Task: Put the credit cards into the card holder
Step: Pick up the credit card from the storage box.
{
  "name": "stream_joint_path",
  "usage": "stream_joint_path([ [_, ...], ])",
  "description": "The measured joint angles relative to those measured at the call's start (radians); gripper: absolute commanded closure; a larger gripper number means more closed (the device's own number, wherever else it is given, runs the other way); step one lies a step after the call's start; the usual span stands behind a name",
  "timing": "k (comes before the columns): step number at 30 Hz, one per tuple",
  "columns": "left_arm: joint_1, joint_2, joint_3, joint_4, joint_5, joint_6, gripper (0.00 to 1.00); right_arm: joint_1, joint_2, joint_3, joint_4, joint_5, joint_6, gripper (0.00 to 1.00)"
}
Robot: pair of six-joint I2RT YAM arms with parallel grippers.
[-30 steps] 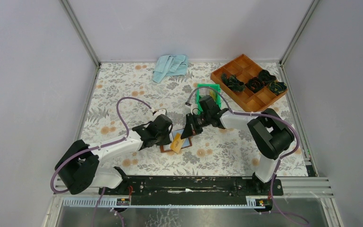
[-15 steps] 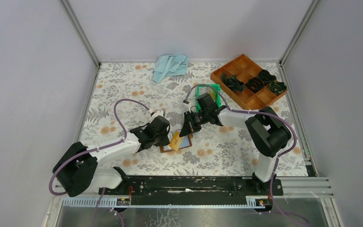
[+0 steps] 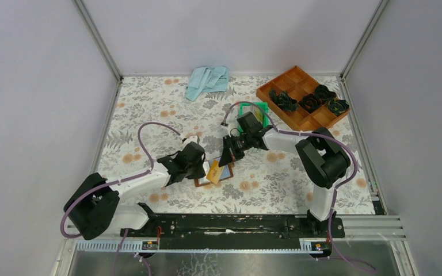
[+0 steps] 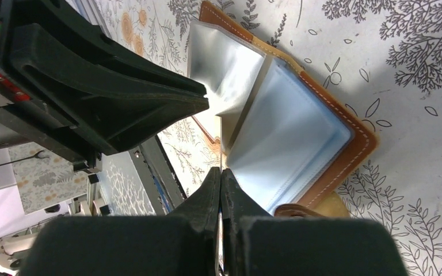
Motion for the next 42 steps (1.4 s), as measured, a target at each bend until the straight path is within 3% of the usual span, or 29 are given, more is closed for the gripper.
stream_joint_path([
  [27, 0.073, -0.108, -0.175, 0.263, 0.100, -0.001, 0.58, 0.000, 0.091, 0.081, -0.060, -0.056, -0.053, 1.00],
  [42, 0.159, -0.151, -0.350, 0.576, 0.250, -0.013, 0.54, 0.000, 0.111, 0.115, -0.098, -0.082, -0.079, 1.00],
])
